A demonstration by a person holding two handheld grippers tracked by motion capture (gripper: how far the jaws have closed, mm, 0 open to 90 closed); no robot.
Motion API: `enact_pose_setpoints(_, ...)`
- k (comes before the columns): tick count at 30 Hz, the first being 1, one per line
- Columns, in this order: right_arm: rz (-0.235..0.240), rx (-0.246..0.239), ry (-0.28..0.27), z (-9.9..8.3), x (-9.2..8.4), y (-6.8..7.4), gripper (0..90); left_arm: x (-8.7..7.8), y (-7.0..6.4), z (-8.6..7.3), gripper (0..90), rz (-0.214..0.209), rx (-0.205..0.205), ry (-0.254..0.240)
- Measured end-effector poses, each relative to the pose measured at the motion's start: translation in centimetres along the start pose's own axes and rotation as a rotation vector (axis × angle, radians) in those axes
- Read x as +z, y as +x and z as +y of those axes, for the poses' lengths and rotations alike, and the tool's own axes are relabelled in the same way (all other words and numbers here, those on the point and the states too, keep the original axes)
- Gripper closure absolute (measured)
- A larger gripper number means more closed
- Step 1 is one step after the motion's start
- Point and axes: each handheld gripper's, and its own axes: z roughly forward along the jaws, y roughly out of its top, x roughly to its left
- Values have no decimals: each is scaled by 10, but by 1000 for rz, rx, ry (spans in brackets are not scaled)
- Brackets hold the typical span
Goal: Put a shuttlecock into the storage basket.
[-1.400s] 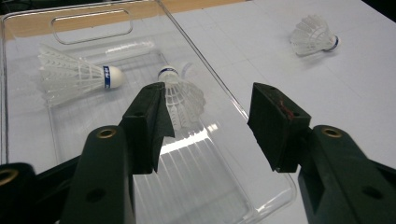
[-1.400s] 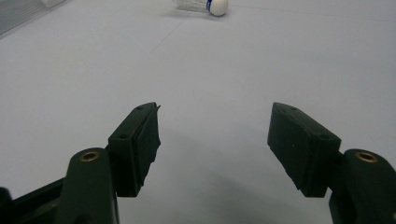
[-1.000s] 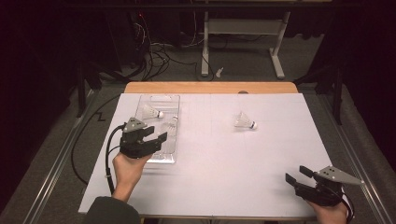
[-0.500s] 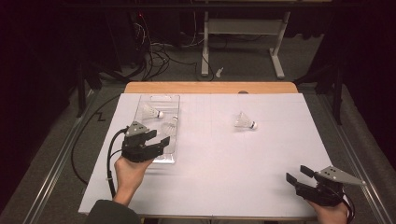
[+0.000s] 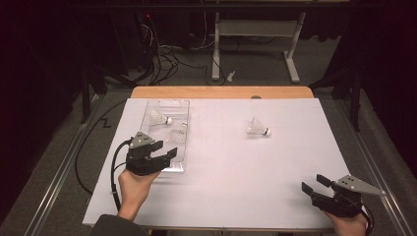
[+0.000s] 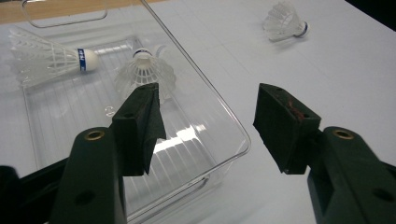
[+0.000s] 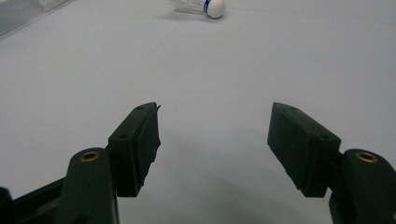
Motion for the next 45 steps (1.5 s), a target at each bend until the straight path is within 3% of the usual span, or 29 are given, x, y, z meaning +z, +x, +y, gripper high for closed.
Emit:
enact_pose_setpoints(23, -3, -12, 6, 0, 1, 1, 343, -9, -7, -16, 406, -39, 3, 14)
enact_pose_setpoints(28, -4, -9, -1, -1, -2, 1, 343, -6, -17, -20, 405, -61, 15, 26)
enact_pose_setpoints(45, -3, -16, 0, -1, -2, 1, 344, 7, -29, -26, 406, -99, 9, 42)
